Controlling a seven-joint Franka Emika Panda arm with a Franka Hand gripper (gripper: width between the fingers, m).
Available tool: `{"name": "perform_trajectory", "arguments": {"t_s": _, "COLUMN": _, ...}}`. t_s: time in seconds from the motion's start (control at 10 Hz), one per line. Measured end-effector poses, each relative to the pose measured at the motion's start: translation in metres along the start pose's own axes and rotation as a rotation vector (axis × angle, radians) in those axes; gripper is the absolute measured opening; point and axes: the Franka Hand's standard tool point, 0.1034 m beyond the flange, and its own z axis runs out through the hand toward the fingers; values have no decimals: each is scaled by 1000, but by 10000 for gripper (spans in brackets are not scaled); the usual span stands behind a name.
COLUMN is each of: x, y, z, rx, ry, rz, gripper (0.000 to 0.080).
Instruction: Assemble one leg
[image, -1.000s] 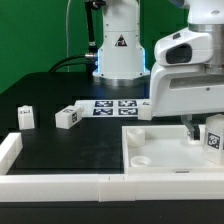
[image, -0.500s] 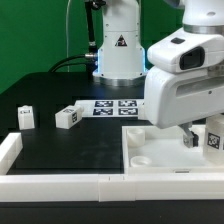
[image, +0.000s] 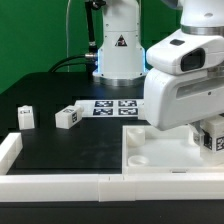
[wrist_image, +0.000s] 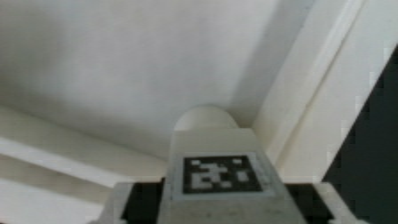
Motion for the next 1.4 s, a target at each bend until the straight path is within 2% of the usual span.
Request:
{"name": "perform_trajectory", "arguments": {"t_s": 0.1, "x": 0, "y": 0, "z": 0, "rx": 1, "ry": 1, "rz": 25, "gripper": 287}}
{"name": "perform_trajectory", "arguments": {"t_s": 0.9, "x": 6, "y": -9, "z": 3, "rx": 9, "ry": 22, "rz": 1143, "gripper": 288}}
{"name": "perform_trajectory", "arguments": {"t_s": 1.2, "x": 8, "y": -11, "z": 3, "rx": 38, "ry": 17, "rz": 1417, "gripper": 288}}
{"name": "perform_trajectory", "arguments": {"t_s": 1.4, "x": 8, "y": -11, "z": 3, "rx": 38, "ry": 17, "rz": 1361, "gripper": 288}}
